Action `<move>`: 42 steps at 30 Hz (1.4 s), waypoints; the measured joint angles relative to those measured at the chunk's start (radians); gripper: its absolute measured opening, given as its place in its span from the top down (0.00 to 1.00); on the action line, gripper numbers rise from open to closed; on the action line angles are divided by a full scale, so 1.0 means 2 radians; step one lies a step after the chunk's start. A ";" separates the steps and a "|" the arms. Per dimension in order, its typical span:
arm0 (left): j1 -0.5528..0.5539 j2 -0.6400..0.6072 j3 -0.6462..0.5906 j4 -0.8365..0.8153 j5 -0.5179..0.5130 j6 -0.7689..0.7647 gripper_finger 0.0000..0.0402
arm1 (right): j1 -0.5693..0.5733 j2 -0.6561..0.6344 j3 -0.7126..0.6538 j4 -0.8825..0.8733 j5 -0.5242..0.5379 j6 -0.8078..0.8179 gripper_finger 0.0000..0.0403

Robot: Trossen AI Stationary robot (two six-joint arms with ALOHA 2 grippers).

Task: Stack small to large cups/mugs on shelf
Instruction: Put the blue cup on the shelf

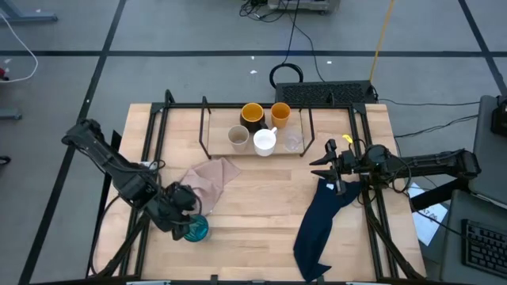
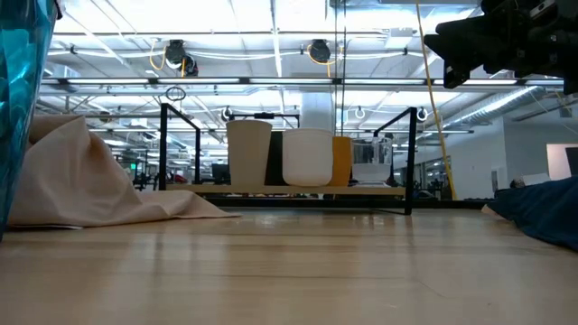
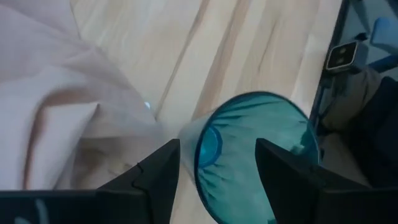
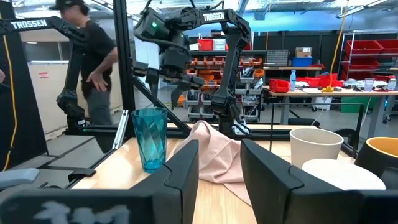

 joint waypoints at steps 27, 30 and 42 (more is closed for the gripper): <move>0.050 0.045 -0.019 -0.031 0.067 0.032 0.60 | 0.000 0.000 0.000 -0.003 0.000 0.000 0.73; 0.054 0.045 -0.020 -0.031 0.068 0.046 0.73 | 0.000 0.000 0.000 -0.003 0.000 -0.004 0.73; 0.059 0.030 -0.019 -0.035 0.066 0.136 0.99 | 0.000 0.000 0.000 -0.003 0.000 -0.004 0.73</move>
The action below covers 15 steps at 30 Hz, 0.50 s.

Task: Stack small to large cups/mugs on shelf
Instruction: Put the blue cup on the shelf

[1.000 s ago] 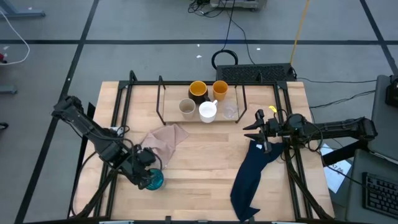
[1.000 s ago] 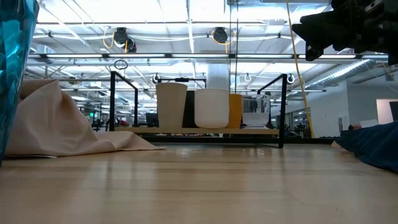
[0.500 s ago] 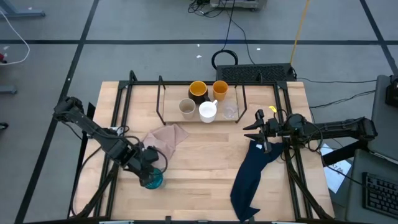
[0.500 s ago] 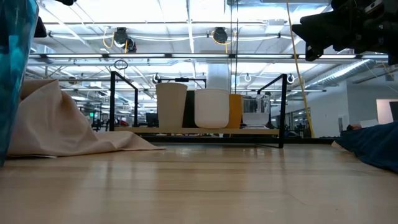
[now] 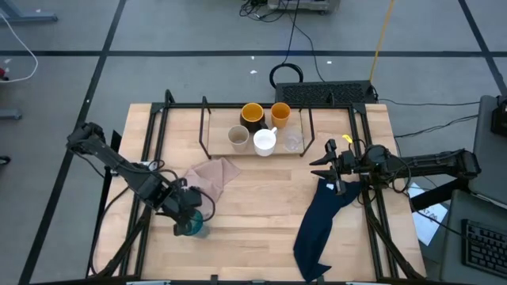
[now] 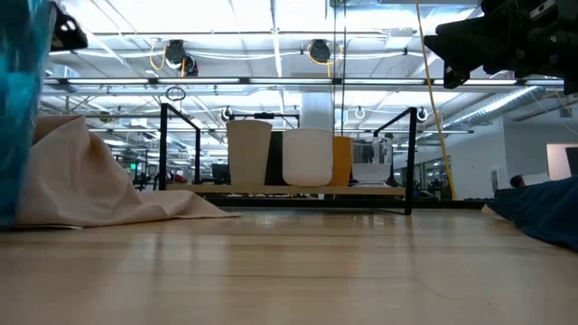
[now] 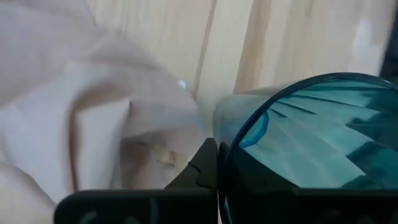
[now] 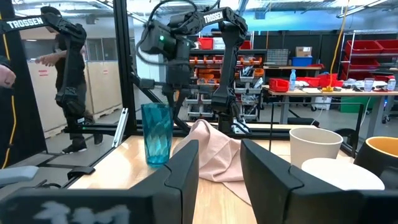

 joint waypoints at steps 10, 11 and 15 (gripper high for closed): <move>0.009 -0.044 0.066 -0.035 -0.067 0.088 0.99 | 0.000 0.000 0.000 0.000 0.000 0.000 0.73; 0.012 -0.046 0.080 -0.050 -0.074 0.098 0.99 | 0.000 0.000 0.000 0.000 0.000 0.000 0.73; 0.028 -0.046 0.150 -0.123 -0.121 0.134 0.99 | 0.000 0.000 0.000 0.000 0.000 0.000 0.73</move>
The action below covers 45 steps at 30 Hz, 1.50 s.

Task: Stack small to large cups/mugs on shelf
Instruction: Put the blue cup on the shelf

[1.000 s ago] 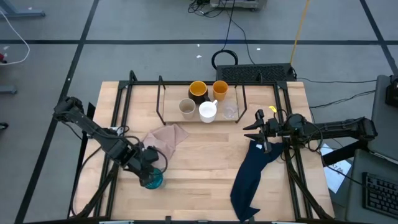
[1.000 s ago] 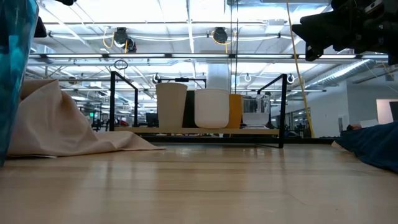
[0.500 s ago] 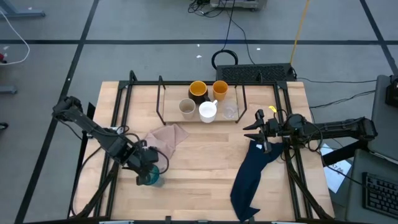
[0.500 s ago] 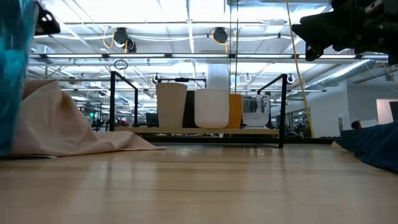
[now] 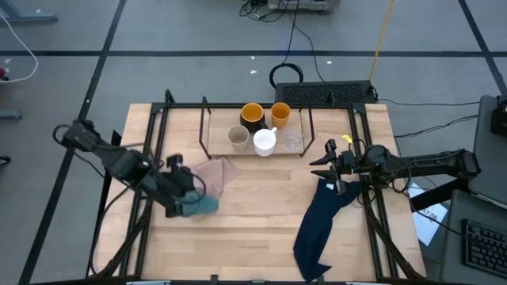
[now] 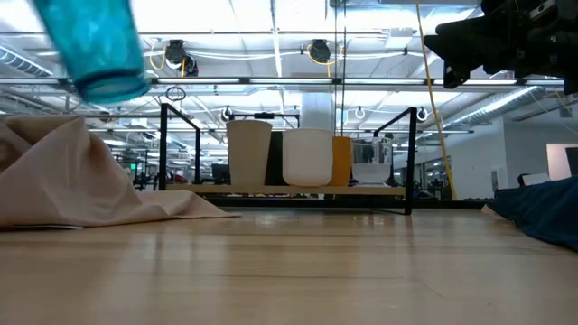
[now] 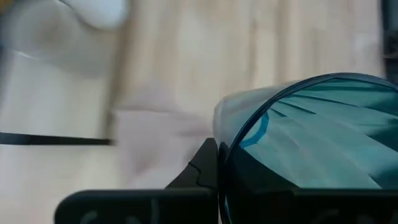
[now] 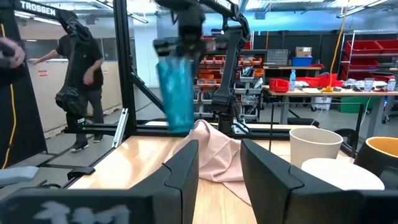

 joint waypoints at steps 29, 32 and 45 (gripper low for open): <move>0.522 0.075 0.213 0.146 0.076 0.571 0.99 | 0.000 0.000 0.000 -0.011 0.000 0.004 0.73; 0.562 0.100 0.213 0.140 0.099 0.575 0.99 | 0.000 0.000 0.000 -0.019 0.000 0.009 0.73; 0.612 0.159 0.213 0.105 0.133 0.614 0.99 | 0.000 0.000 0.000 -0.014 0.000 0.013 0.73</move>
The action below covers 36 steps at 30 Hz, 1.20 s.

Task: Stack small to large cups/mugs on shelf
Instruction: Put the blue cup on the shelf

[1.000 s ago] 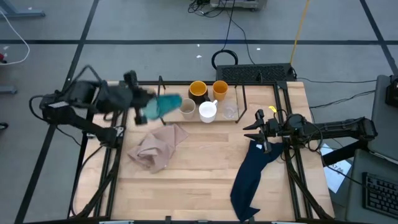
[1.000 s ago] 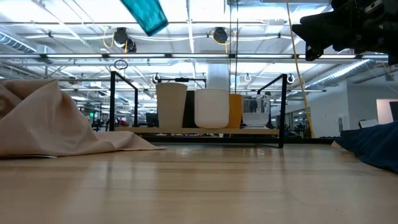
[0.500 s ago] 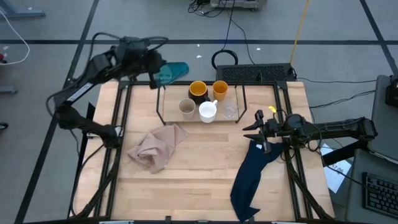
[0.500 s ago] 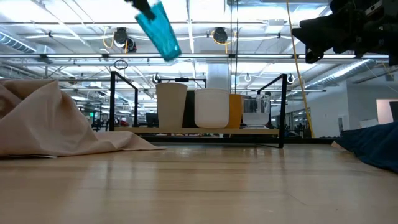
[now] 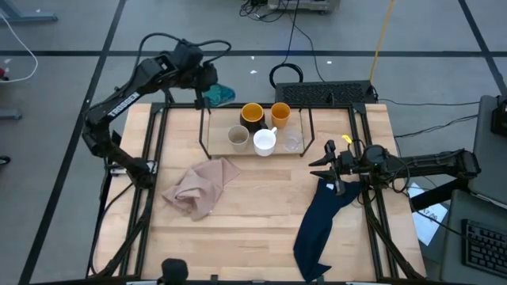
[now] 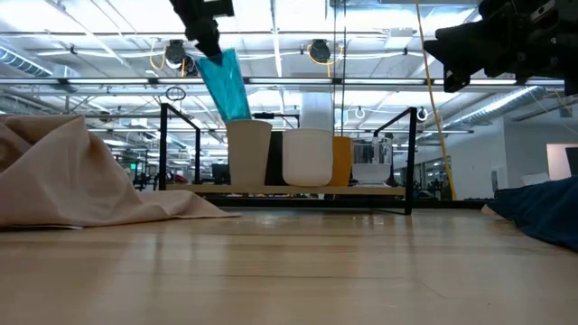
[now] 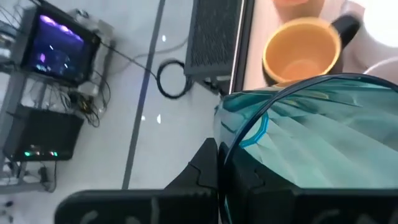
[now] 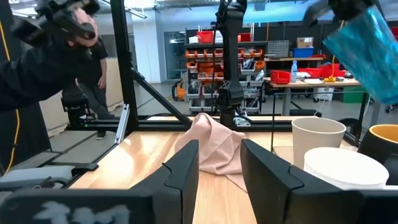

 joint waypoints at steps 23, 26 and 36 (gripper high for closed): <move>0.027 0.147 0.125 -0.176 0.060 0.018 0.99 | 0.000 0.000 0.000 0.007 0.000 -0.015 0.73; 0.030 0.161 0.126 -0.175 0.081 0.031 0.99 | 0.000 0.000 0.000 0.007 0.000 -0.015 0.73; 0.031 0.202 0.125 -0.185 0.097 0.047 0.99 | 0.000 0.000 0.000 0.002 0.000 -0.015 0.73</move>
